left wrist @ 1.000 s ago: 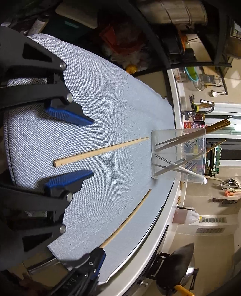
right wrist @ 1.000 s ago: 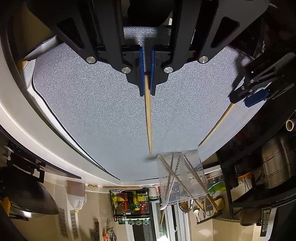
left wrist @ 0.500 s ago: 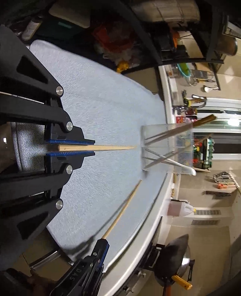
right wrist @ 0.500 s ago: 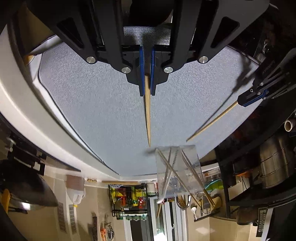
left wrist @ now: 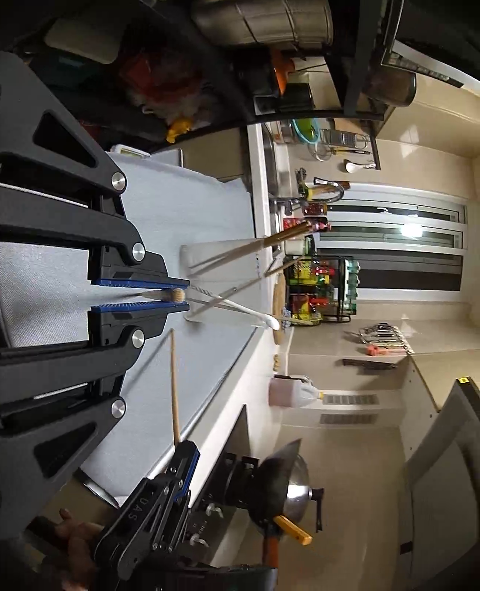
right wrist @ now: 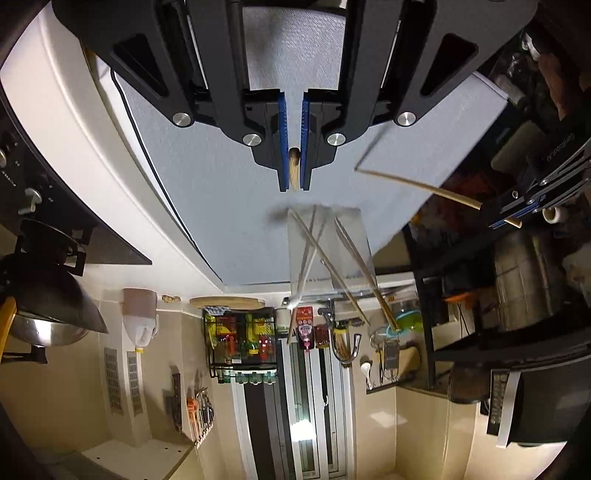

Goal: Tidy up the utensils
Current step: 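Lift both held chopsticks up and over the clear container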

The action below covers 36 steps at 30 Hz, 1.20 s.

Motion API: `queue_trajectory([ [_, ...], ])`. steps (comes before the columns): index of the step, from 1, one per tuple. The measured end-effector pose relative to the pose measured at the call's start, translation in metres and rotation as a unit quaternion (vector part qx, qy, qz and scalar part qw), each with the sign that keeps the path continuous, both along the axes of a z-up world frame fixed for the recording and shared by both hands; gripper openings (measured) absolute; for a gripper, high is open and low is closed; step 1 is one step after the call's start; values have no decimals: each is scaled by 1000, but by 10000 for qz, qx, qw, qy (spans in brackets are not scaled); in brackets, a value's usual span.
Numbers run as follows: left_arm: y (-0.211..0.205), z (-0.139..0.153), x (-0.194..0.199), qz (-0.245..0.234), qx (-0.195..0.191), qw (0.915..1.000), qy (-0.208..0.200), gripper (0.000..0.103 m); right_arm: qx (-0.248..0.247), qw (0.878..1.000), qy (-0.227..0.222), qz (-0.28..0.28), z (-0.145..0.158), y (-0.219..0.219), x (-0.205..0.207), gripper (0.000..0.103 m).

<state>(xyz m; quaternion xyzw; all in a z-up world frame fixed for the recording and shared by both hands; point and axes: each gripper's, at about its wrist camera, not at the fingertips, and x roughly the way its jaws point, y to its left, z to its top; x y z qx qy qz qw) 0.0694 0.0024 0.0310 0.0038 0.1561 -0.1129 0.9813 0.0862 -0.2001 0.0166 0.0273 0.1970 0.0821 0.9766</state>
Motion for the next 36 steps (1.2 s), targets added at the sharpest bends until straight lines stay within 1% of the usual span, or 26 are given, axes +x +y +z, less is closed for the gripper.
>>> queue_trajectory([
  [4,3,15,-1,-130,-168,9997,-114,6,60,9999,-120,33,17,1,5,6],
  [8,4,25,4,-208,-264,9993,-132,6,151,9998,-105,65,30,2,14,6],
  [14,7,39,16,-227,-287,9993,51,6,119,9998,-109,106,45,6,26,6],
  [17,10,52,24,-218,-207,9995,55,6,99,9997,-132,157,57,5,34,6],
  [21,10,78,38,-230,-53,9997,69,6,17,9995,-195,257,79,8,46,6],
  [28,13,120,67,-267,44,9996,104,6,53,9984,-339,445,122,11,70,6],
  [36,14,155,98,-287,143,9993,177,6,-10,9973,-364,644,160,25,98,6],
])
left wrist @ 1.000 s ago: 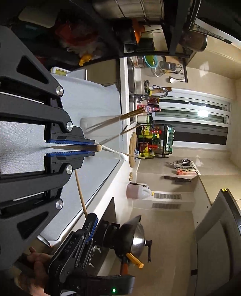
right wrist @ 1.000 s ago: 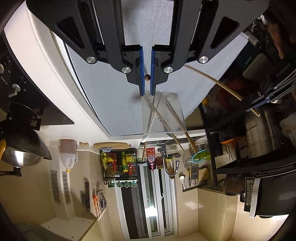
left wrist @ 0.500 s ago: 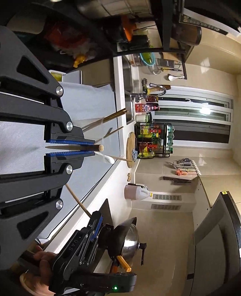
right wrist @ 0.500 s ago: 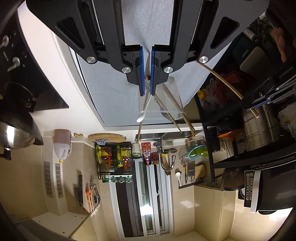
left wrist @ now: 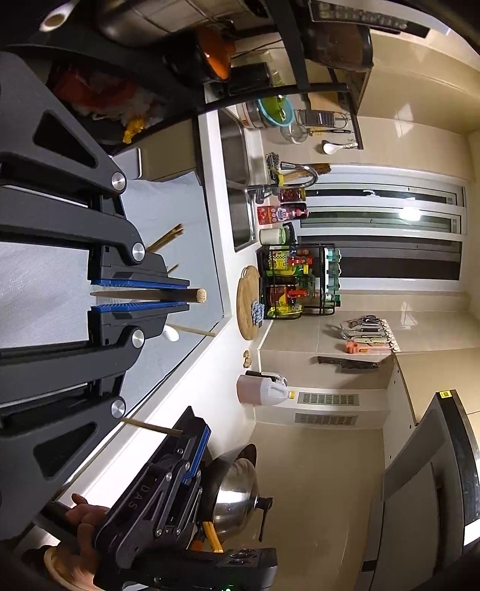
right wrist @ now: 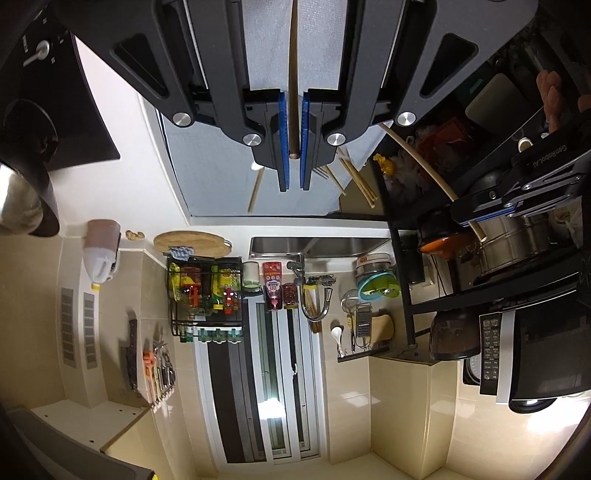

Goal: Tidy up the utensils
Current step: 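Lift both held chopsticks up and over the clear container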

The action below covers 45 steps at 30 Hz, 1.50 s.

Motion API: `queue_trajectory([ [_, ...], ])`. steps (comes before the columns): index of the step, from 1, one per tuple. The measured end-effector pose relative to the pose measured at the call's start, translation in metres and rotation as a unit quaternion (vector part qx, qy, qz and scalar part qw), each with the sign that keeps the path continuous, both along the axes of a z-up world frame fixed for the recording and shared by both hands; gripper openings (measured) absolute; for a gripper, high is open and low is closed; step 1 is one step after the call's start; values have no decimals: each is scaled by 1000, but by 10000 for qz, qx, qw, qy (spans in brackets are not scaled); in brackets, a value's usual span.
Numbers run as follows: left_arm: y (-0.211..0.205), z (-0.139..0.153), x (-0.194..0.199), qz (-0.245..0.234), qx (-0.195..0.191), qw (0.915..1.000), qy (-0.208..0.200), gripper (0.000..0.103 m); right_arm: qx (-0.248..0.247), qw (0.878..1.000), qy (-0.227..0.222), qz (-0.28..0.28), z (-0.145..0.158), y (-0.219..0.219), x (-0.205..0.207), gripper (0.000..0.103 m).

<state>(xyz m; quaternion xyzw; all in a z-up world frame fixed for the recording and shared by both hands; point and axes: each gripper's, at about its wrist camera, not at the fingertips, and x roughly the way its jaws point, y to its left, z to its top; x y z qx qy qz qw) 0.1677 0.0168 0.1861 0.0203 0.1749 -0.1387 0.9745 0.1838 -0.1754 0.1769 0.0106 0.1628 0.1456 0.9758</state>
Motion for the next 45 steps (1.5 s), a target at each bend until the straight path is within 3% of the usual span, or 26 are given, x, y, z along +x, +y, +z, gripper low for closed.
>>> queue_trajectory([
  [15,6,44,70,30,17,10000,74,6,-328,9983,-476,20,67,31,74,6],
  [29,4,24,113,13,96,9992,377,6,-252,9982,-542,60,74,39,126,6],
  [35,5,27,119,21,98,9994,337,6,-322,9965,-774,30,88,41,129,6],
  [45,4,16,133,-5,105,9988,469,6,-208,9971,-726,31,87,40,141,6],
])
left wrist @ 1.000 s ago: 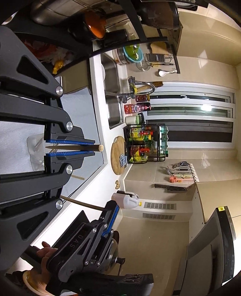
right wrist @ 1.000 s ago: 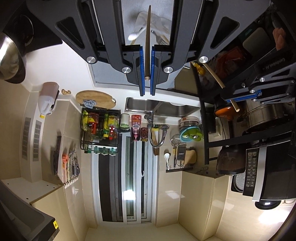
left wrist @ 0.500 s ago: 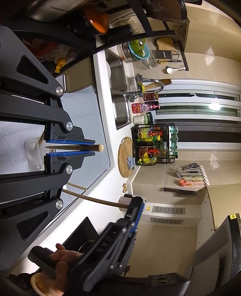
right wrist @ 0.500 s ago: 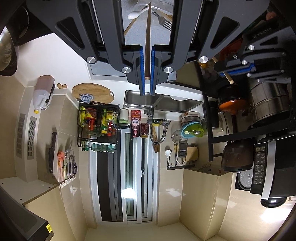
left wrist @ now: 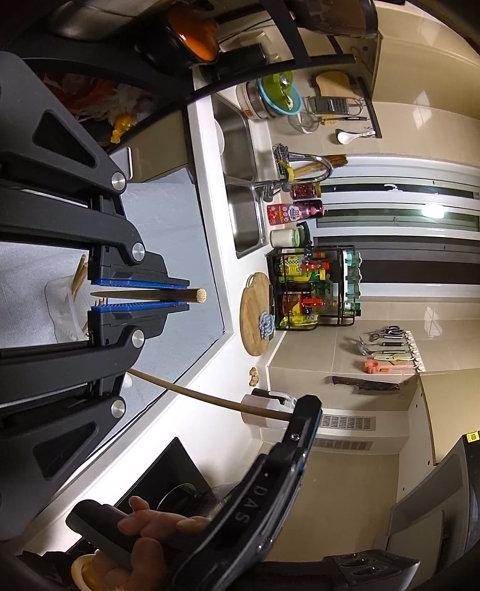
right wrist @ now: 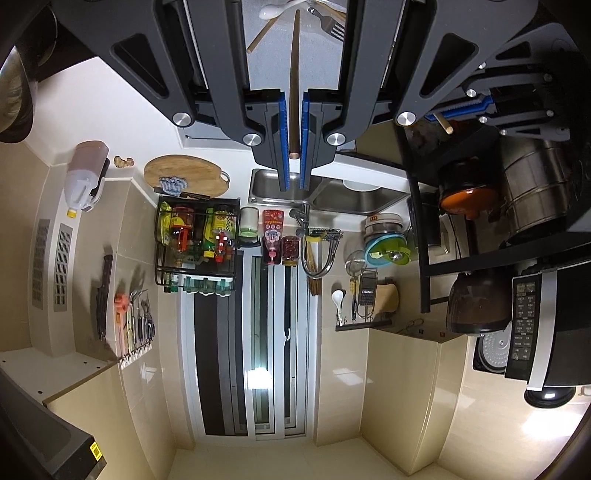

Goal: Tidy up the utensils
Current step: 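Lift both held chopsticks up and over the clear container, then drop both chopsticks into the clear container by opening both tools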

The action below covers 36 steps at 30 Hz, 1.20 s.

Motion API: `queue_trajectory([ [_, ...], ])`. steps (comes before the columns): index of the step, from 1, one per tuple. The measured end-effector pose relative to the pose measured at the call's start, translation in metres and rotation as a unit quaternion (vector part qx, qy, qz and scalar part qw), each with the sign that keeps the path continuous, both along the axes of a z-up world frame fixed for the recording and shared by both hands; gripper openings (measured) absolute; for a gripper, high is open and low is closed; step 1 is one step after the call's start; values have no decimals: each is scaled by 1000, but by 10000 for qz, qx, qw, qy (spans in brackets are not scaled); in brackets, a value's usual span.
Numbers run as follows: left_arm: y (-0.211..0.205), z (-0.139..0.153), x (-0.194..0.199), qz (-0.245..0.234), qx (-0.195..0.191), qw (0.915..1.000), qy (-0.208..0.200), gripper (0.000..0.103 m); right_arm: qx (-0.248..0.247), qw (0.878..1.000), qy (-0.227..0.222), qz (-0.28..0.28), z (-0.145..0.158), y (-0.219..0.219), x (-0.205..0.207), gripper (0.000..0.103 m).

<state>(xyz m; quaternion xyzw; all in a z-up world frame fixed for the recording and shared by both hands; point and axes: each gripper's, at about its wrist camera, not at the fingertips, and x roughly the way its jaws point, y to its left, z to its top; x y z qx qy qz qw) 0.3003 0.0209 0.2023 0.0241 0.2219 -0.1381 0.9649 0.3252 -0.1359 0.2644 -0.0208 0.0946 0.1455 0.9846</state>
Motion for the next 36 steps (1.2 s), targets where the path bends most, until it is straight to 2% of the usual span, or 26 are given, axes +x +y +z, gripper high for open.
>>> queue_trajectory([
  [7,0,-8,8,12,-21,10000,92,6,-22,10000,25,13,-3,4,2,6],
  [18,1,-38,23,80,-80,9994,339,6,27,9992,395,-23,-42,1,11,6],
  [19,2,-40,23,123,-78,9993,341,11,42,9990,447,-25,-45,0,11,10],
  [20,3,-40,23,168,-104,9992,338,20,64,9988,494,-5,-48,-1,11,14],
  [21,5,-41,22,244,-135,9990,337,64,75,9984,554,24,-50,-2,11,32],
  [22,10,-40,19,499,-207,9982,260,95,94,9981,608,22,-53,-3,10,52],
  [24,20,-36,10,851,-440,9954,-12,95,97,9982,591,-53,-59,-5,3,54],
  [27,29,-36,4,909,-568,9942,121,95,11,9983,559,-146,-68,-8,-10,61],
  [31,23,-49,-19,995,-297,9946,75,95,150,9976,580,-358,-85,-17,-37,75],
  [36,9,-72,-56,999,35,9950,8,95,305,9939,833,-657,-126,-23,-79,80],
])
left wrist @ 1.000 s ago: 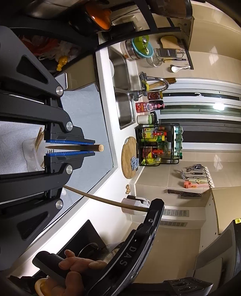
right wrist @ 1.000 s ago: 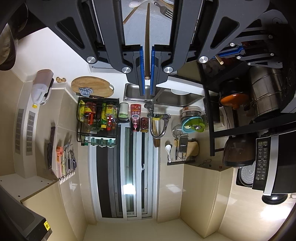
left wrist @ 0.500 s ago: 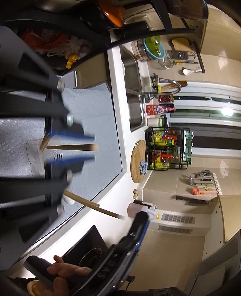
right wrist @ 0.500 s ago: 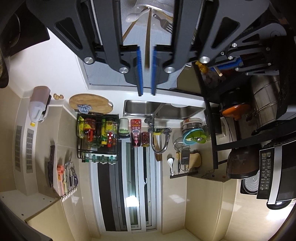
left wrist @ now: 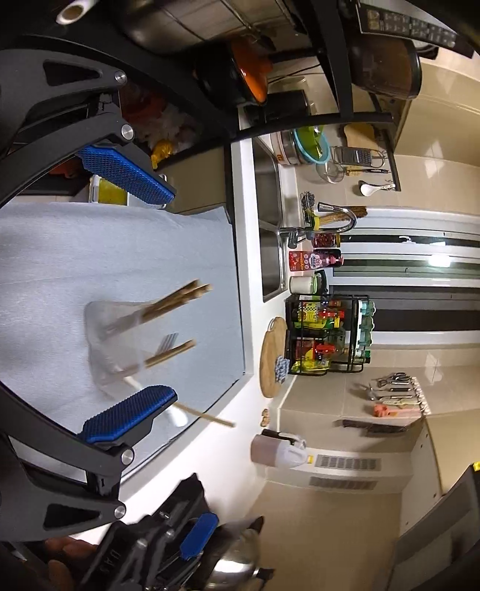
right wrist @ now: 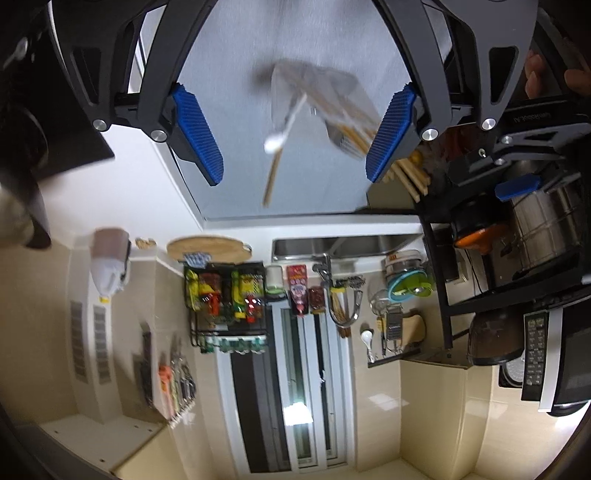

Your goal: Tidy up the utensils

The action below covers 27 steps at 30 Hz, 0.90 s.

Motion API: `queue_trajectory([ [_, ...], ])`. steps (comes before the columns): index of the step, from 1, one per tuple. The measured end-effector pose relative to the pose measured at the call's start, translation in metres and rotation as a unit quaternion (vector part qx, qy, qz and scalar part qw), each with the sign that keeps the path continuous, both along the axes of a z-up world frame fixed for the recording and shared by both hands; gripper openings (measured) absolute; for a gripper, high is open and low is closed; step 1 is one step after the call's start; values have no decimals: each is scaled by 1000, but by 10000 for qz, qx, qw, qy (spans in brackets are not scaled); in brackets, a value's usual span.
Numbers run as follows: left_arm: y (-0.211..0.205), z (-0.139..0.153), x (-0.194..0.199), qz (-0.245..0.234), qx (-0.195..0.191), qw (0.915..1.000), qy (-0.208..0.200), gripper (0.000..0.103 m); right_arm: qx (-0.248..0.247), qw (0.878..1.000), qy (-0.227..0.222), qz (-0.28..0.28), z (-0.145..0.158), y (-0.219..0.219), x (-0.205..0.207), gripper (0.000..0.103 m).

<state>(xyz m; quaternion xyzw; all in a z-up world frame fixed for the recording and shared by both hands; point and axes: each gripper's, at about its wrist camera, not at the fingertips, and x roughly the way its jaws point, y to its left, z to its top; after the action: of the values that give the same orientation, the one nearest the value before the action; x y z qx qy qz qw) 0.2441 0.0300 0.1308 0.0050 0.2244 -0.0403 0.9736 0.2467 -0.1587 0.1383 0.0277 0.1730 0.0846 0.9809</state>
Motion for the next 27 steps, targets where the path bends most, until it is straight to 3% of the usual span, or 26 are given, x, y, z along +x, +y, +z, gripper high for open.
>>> queue_trajectory([
  [5,-4,-22,-31,63,-33,10000,51,95,-302,9992,149,-202,-39,5,-33,81],
  [11,-6,-41,-58,215,13,9997,68,95,-317,9984,349,-309,-70,2,-61,81],
  [18,-11,-53,-80,339,187,9992,48,95,-391,9981,351,-312,-83,7,-83,82],
  [24,-5,-51,-96,431,86,9990,-32,95,-413,9982,326,-273,-84,9,-96,98],
  [27,-5,-51,-102,434,77,9990,-44,95,-494,9979,333,-233,-84,13,-101,98],
])
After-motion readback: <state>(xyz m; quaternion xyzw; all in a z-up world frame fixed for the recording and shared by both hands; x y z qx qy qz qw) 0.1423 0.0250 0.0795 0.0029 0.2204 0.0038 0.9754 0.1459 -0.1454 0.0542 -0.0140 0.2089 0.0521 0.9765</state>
